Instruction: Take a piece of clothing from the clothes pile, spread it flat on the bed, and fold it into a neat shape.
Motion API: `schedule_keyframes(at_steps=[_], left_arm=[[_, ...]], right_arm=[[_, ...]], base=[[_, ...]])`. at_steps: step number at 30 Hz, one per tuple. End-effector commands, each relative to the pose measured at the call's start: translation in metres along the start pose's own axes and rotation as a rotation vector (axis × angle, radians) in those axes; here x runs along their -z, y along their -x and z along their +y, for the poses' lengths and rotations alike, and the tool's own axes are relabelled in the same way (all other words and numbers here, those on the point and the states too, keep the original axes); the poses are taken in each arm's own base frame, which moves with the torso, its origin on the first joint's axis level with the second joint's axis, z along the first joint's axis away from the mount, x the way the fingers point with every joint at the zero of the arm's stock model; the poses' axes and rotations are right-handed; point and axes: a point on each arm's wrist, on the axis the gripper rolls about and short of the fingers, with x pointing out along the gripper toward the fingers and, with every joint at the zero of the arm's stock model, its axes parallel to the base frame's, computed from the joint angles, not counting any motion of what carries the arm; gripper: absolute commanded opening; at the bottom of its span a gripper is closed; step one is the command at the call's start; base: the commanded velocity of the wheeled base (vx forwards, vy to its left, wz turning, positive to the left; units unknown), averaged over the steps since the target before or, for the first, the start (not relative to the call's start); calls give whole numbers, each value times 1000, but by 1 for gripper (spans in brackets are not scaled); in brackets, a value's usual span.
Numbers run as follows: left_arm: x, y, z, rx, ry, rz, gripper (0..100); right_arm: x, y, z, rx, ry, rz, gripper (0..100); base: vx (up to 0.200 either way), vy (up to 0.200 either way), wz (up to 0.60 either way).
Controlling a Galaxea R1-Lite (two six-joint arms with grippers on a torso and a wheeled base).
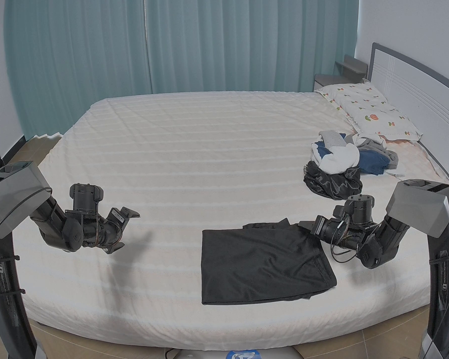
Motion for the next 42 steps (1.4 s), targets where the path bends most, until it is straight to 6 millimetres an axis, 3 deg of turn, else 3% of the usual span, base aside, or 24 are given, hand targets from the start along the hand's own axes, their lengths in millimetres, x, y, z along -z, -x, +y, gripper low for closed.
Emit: schedule_keyframes(at_steps=[1,11,24,42], left_arm=[[0,0,1,-1,0,1,100],[0,0,0,0,0,0,100],[0,0,0,0,0,0,100],[0,0,0,0,0,0,100]], right_arm=[[1,-6,-4,7,-1,-3,0],[-9,-2,-16,33,-14,-44,0],[-3,-19,-35,78,-22,-68,0],[-13,-24,-40,80,-34,-106,0]], base=[[0,0,0],[0,0,0],[0,0,0],[0,0,0]])
